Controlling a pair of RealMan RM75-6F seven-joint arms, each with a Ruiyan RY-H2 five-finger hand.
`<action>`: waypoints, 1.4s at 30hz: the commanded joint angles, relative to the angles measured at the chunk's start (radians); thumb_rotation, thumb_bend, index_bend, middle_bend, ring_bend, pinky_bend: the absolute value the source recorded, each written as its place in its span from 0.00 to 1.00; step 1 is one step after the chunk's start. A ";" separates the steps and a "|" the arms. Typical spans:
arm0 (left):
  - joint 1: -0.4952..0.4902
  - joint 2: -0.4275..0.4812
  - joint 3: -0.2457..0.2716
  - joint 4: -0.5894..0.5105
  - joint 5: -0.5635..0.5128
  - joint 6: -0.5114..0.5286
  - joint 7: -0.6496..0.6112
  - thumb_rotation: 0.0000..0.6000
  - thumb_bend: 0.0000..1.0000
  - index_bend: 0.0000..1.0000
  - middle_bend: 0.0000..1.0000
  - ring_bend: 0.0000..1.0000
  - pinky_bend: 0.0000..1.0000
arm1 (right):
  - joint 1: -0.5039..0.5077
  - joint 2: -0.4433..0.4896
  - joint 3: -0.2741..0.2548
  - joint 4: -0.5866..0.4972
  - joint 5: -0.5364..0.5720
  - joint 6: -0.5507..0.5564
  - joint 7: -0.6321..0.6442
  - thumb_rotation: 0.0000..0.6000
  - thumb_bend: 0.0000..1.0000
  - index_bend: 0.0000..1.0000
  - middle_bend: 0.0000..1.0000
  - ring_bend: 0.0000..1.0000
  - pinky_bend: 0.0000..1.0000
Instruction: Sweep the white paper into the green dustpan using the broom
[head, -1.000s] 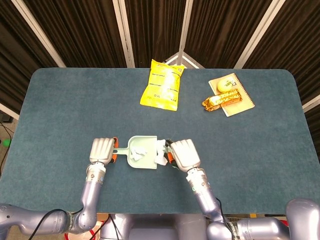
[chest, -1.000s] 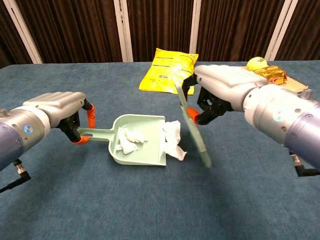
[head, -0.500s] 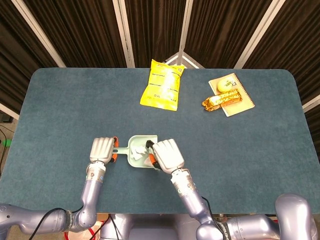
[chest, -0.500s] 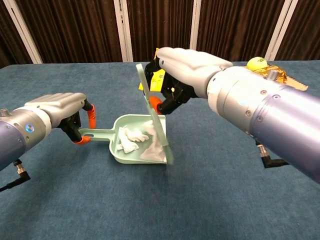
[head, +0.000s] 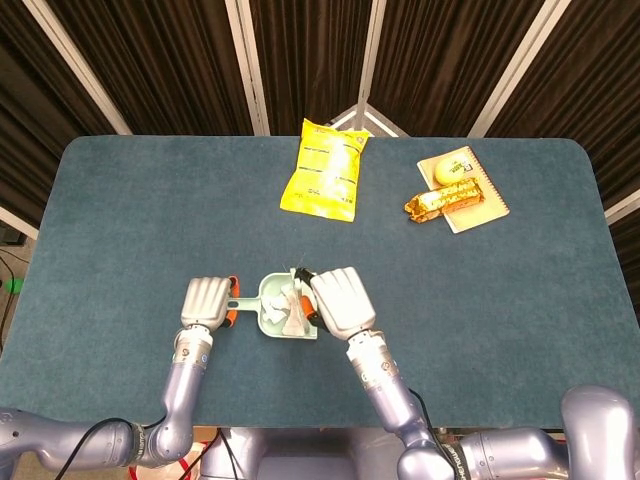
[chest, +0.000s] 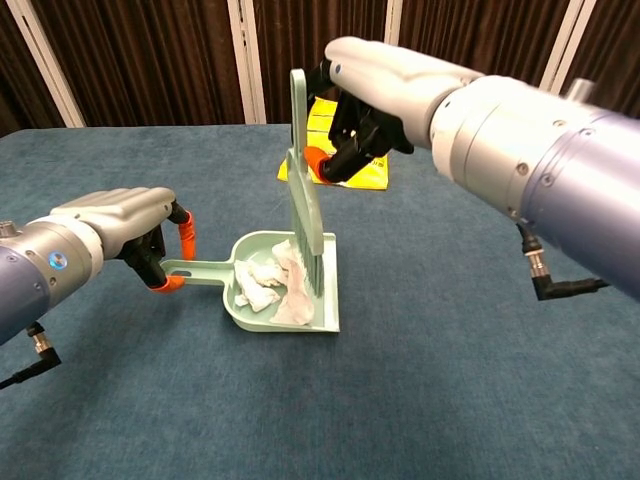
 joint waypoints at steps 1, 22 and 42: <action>0.001 -0.002 0.001 -0.002 0.000 0.004 0.002 1.00 0.54 0.63 1.00 1.00 1.00 | -0.006 0.009 0.011 -0.014 -0.012 0.009 0.028 1.00 0.53 0.79 0.90 0.92 0.86; 0.016 0.072 0.001 -0.089 0.058 0.044 0.004 1.00 0.00 0.29 0.99 1.00 1.00 | -0.051 0.107 -0.028 -0.022 -0.043 0.028 0.076 1.00 0.53 0.79 0.90 0.92 0.86; 0.198 0.459 0.086 -0.310 0.344 0.081 -0.295 1.00 0.00 0.29 0.99 1.00 1.00 | -0.172 0.274 -0.118 0.051 -0.073 0.045 0.154 1.00 0.53 0.79 0.90 0.92 0.86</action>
